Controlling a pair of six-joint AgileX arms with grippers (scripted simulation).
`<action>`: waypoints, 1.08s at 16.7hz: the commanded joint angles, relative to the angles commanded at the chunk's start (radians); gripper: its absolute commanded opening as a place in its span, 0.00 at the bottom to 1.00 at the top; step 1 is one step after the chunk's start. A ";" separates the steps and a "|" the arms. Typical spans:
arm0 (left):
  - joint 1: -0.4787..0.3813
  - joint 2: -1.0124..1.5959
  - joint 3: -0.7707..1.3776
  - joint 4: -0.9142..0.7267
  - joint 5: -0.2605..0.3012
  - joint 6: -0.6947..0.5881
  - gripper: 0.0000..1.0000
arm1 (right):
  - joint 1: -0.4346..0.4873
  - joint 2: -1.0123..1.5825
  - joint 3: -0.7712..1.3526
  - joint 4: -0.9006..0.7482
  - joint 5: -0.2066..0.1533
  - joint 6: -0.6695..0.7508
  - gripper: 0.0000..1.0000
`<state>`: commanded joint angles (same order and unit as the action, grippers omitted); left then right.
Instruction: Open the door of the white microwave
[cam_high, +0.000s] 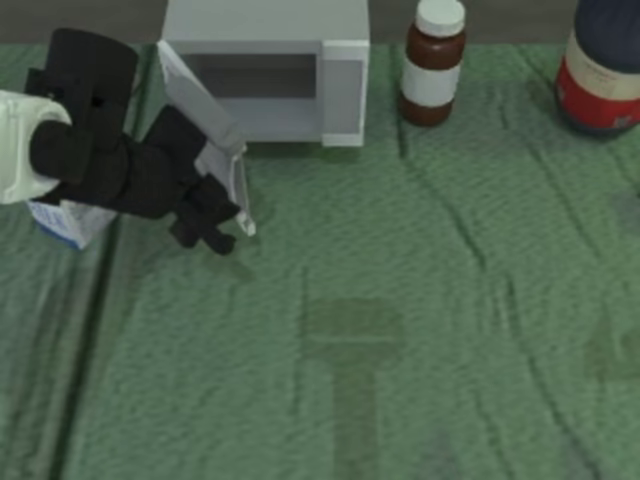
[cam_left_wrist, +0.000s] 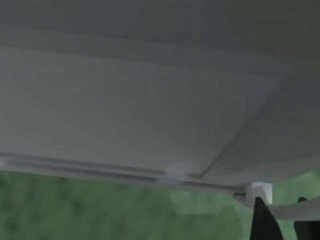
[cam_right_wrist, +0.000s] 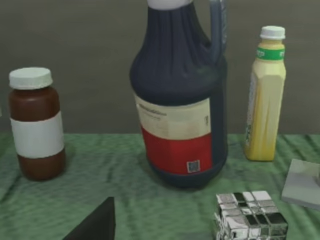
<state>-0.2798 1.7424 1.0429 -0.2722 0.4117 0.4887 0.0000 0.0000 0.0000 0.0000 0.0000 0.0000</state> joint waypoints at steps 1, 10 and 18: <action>0.000 0.000 0.000 0.000 0.000 0.000 0.00 | 0.000 0.000 0.000 0.000 0.000 0.000 1.00; 0.000 0.000 0.000 0.000 0.000 0.000 0.00 | 0.000 0.000 0.000 0.000 0.000 0.000 1.00; 0.018 0.001 0.004 -0.026 0.033 0.050 0.00 | 0.000 0.000 0.000 0.000 0.000 0.000 1.00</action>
<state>-0.2616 1.7434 1.0472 -0.2978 0.4448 0.5386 0.0000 0.0000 0.0000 0.0000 0.0000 0.0000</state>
